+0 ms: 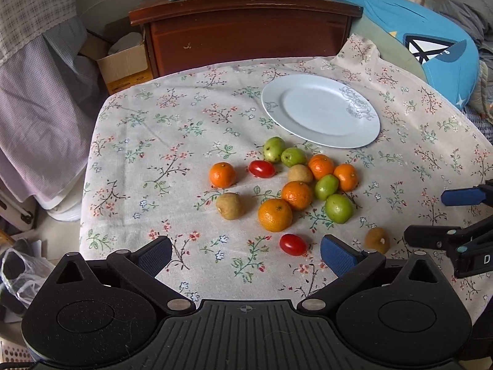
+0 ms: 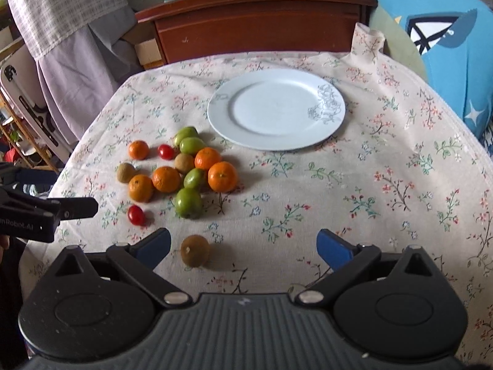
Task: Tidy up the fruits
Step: 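Close left gripper on the cherry tomato while right gripper closes on the kiwi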
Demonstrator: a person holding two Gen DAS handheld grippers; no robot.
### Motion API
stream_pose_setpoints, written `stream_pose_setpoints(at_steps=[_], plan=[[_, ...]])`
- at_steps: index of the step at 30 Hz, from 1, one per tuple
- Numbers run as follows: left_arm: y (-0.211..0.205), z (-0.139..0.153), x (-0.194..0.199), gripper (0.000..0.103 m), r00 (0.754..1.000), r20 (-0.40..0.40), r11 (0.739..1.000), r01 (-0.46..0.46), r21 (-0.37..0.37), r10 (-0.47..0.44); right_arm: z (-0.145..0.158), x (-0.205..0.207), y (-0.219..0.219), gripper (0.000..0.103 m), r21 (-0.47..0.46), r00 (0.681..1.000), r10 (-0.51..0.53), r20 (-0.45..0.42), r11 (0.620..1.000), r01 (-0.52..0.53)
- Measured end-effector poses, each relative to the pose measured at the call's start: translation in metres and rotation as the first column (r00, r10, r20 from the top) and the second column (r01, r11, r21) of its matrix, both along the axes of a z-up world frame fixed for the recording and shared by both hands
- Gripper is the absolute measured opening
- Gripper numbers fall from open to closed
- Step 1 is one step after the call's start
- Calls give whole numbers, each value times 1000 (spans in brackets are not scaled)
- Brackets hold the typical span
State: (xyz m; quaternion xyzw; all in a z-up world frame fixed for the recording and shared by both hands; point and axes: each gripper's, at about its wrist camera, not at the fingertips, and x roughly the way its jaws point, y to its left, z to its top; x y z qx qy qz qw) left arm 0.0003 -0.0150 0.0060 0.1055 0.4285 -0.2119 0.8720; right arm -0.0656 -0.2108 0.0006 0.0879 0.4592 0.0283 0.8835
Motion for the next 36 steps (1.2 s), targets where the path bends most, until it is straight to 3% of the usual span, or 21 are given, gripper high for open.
stream_pose_setpoints(at_steps=[5, 12, 16, 20, 23, 29, 36], plan=[[-5, -6, -1, 102, 1000, 22, 999, -1, 53, 0, -7, -5, 18, 89, -53, 995, 96, 25, 994, -95], [-3, -7, -3, 101, 999, 30, 1000, 10, 14, -10, -16, -3, 27, 59, -26, 985, 166, 39, 986, -166], [-10, -11, -5, 91, 998, 32, 998, 57, 6, -57, -18, 0, 25, 45, -8, 986, 158, 55, 987, -158], [-15, -18, -3, 75, 997, 13, 997, 73, -13, -73, -18, 3, 27, 44, -19, 983, 169, 66, 986, -169], [-17, -21, -1, 75, 996, 0, 996, 84, -42, -84, -20, 4, 29, 44, -25, 983, 174, 60, 985, -173], [-27, -30, 1, 75, 995, -4, 995, 95, -26, -95, -22, 6, 29, 44, -37, 984, 171, 53, 985, -169], [-29, -40, 6, 40, 994, -49, 995, 95, -35, -96, -25, 8, 29, 44, -39, 985, 165, 44, 986, -163]])
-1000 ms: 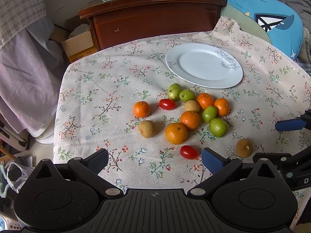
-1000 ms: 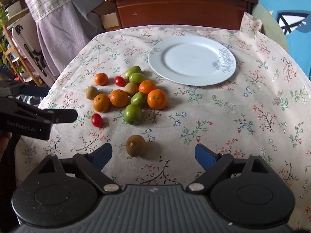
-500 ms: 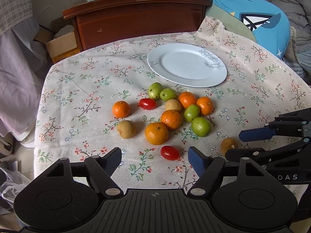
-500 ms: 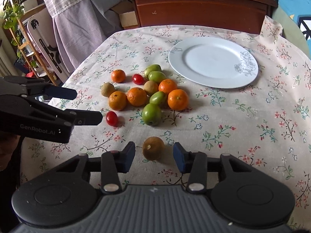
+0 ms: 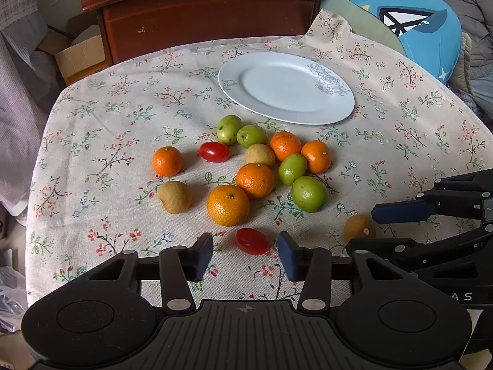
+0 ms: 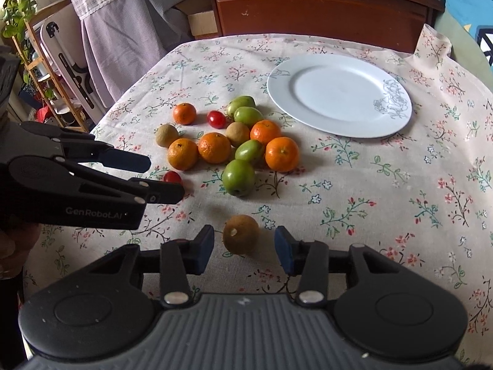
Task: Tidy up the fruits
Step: 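Close left gripper on the cherry tomato while right gripper closes on the kiwi, then carry both fruits over the white plate and open both grippers to drop them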
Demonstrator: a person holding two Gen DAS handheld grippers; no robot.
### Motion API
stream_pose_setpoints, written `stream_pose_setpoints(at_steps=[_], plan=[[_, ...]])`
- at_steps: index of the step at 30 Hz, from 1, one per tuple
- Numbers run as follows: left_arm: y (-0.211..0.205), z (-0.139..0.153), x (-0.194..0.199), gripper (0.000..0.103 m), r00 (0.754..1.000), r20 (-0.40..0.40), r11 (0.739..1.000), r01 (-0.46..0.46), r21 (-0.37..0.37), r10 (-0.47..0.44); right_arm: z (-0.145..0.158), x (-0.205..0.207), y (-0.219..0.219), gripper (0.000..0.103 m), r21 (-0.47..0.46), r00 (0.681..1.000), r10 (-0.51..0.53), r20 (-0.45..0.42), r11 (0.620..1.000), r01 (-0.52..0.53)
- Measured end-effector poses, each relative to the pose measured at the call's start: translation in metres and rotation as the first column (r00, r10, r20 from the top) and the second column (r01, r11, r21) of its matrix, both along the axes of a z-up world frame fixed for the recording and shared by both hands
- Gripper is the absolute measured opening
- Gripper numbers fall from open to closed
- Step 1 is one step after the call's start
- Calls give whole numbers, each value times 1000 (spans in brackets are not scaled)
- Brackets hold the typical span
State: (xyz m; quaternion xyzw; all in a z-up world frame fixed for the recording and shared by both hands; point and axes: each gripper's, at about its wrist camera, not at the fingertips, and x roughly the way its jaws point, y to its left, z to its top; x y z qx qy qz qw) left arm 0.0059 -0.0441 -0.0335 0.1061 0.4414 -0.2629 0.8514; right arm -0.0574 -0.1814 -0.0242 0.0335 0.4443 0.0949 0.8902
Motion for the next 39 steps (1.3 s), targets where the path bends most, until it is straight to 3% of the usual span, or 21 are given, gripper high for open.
stream_pose_setpoints(at_steps=[5, 9, 20, 27, 36, 39], plan=[[-6, -6, 0, 37, 1000, 0, 1000, 21, 6, -21, -1, 1, 0, 32, 11, 1000, -1, -4, 1000, 1], [-7, -8, 0, 24, 1000, -1, 1000, 30, -3, -31, 0, 1, 0, 26, 20, 1000, 3, -4, 1000, -3], [-5, 2, -2, 23, 999, 39, 1000, 20, -21, -19, 5, 5, -7, 25, 53, 999, -35, 4, 998, 34], [-3, 23, 0, 23, 995, 100, 995, 12, -95, -3, 22, 10, -18, 25, 85, 994, -91, 63, 993, 86], [-14, 40, 35, 23, 992, 124, 985, 5, -170, 16, 50, 45, -37, 26, 72, 975, -165, 151, 985, 156], [-20, 43, 50, 23, 992, 120, 981, -4, -192, 27, 53, 61, -45, 26, 71, 970, -195, 145, 980, 186]])
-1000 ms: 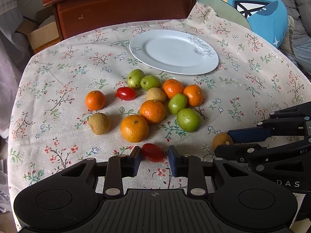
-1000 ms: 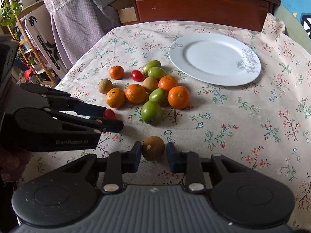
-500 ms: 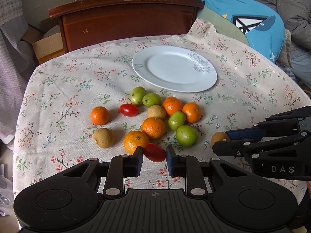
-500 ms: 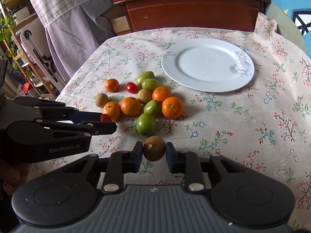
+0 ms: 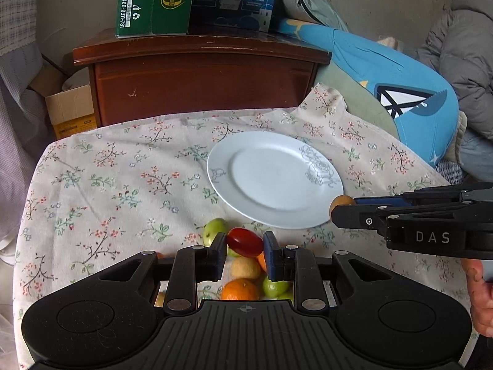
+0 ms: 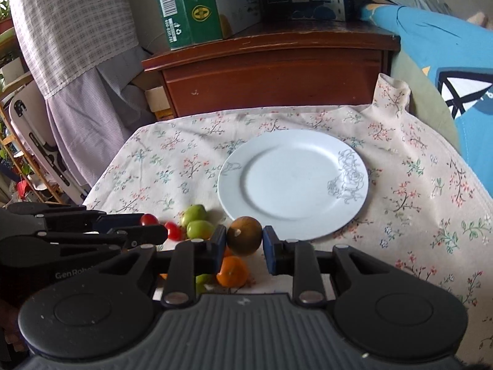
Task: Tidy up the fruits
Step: 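Carry both fruits over the white plate and open both grippers to drop them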
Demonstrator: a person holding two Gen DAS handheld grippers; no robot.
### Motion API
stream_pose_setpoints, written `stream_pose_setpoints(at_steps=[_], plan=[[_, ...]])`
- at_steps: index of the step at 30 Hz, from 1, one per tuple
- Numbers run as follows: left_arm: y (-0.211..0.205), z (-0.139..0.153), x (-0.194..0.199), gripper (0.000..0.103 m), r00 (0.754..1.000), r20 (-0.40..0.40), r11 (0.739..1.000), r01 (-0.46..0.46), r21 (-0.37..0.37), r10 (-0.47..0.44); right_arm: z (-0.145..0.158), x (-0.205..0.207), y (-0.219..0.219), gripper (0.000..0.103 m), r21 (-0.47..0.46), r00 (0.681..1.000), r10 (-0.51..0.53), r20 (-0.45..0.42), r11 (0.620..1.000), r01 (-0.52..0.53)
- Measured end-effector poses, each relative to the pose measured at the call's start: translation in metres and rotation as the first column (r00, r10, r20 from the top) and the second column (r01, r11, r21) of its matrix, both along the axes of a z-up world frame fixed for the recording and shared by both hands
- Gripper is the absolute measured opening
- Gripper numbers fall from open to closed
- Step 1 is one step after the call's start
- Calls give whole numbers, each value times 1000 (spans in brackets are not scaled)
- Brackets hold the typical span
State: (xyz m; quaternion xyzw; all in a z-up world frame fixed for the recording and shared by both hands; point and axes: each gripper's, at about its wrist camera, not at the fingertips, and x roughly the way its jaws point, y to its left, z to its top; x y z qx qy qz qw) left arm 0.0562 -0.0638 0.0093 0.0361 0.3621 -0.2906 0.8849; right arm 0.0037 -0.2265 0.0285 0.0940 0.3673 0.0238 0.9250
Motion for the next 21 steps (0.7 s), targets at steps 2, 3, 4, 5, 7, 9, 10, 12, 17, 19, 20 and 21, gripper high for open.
stream_pose_setpoints(at_steps=[2, 3, 4, 5, 7, 9, 10, 12, 17, 19, 20, 21], plan=[[-6, 0, 9, 23, 1000, 8, 1000, 7, -6, -7, -1, 10, -7, 26, 10, 1000, -30, -7, 1000, 30], [-10, -1, 12, 23, 1000, 11, 1000, 10, -8, -10, -2, 14, -9, 26, 7, 999, -42, -10, 999, 42], [-14, -2, 16, 23, 1000, 11, 1000, 15, -12, -15, -3, 17, -11, 26, 0, 999, -51, -11, 999, 51], [-18, -2, 20, 23, 1000, 8, 1000, 22, -17, -21, -5, 21, -13, 26, -3, 998, -59, -13, 998, 59], [-26, -4, 28, 23, 999, 4, 999, 33, -17, -33, -10, 26, -19, 25, 7, 997, -66, -29, 998, 66], [-33, -9, 35, 23, 999, 0, 999, 38, -9, -38, -16, 31, -24, 25, 19, 995, -83, -54, 996, 84], [-36, -11, 39, 23, 999, -7, 999, 40, -7, -40, -18, 33, -25, 25, 21, 994, -88, -60, 996, 89], [-41, -17, 47, 23, 999, -20, 999, 45, -1, -45, -22, 39, -28, 25, 16, 992, -99, -74, 995, 100], [-51, -26, 64, 23, 998, -48, 999, 46, -6, -47, -29, 50, -34, 25, 36, 988, -123, -94, 991, 127], [-56, -29, 68, 23, 998, -50, 999, 50, 1, -50, -32, 54, -36, 26, 28, 987, -130, -99, 991, 133], [-58, -31, 70, 23, 997, -53, 999, 50, 7, -50, -34, 55, -36, 26, 28, 985, -135, -104, 990, 138], [-59, -33, 72, 23, 997, -60, 999, 50, 11, -49, -36, 57, -38, 26, 36, 984, -141, -112, 989, 146]])
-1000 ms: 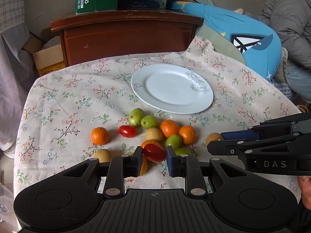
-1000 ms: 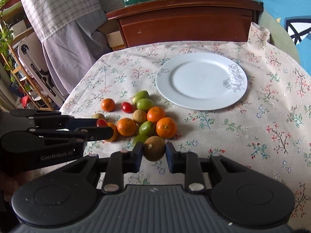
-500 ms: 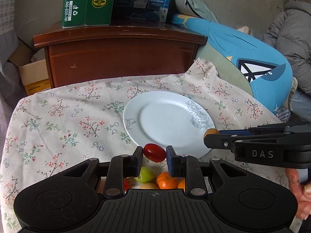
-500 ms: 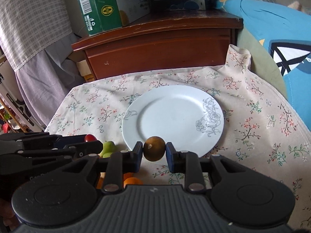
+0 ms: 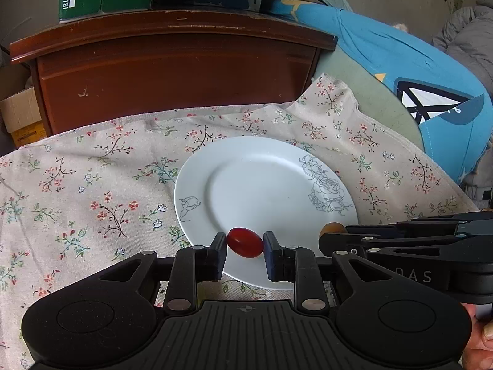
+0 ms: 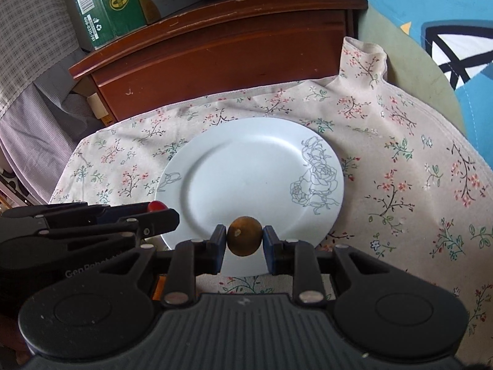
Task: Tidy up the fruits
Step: 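Carry both fruits over the white plate and open both grippers to drop them, then move left gripper toward another brown kiwi while right gripper approaches a green lime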
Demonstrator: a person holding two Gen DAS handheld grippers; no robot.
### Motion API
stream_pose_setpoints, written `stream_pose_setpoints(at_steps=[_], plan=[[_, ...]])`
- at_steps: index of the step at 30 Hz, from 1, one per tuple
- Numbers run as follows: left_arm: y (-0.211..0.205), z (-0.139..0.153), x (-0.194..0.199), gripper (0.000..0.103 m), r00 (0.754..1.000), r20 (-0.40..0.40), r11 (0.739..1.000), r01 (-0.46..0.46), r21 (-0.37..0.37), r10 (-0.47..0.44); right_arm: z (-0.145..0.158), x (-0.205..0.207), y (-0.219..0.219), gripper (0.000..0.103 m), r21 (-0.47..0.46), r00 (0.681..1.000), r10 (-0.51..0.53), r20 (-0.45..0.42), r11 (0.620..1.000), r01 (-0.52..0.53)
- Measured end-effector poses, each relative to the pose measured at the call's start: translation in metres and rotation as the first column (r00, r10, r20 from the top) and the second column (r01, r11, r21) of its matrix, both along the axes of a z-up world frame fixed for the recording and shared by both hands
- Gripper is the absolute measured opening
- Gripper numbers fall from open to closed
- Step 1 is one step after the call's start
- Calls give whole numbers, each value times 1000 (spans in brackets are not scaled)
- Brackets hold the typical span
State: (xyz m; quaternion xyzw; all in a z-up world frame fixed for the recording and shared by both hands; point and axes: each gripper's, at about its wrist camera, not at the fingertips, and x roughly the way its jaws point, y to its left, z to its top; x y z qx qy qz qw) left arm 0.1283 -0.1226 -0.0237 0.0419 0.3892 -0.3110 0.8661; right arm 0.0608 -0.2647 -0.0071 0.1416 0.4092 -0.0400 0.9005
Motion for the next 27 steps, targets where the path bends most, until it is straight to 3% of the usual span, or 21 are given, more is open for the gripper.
stream_pose_setpoints(at_steps=[5, 12, 14, 16, 18, 21, 27], plan=[[-5, -8, 10, 23, 1000, -23, 1000, -5, 9, 5, -6, 6, -3, 26, 10, 1000, -14, -12, 1000, 14], [-1, 3, 12, 28, 999, -25, 1000, -21, -10, 21, 3, 6, -5, 37, 49, 999, -24, 40, 999, 22], [3, 10, 11, 34, 999, -9, 999, -41, -13, 41, 7, 4, -4, 44, 41, 998, -33, 54, 999, 31], [8, 16, 10, 57, 997, 12, 997, -81, 6, 81, 12, 2, -4, 46, 35, 997, -38, 67, 999, 35], [15, 22, 10, 69, 994, 32, 994, -109, 18, 108, 16, 0, -3, 49, 36, 996, -32, 80, 999, 29], [30, 29, 11, 75, 991, 15, 991, -131, 5, 131, 19, -3, 2, 60, 35, 996, -7, 91, 999, 4], [55, 37, 3, 84, 986, -32, 987, -163, 14, 163, 21, -13, 21, 67, 42, 994, 84, 75, 995, -88]])
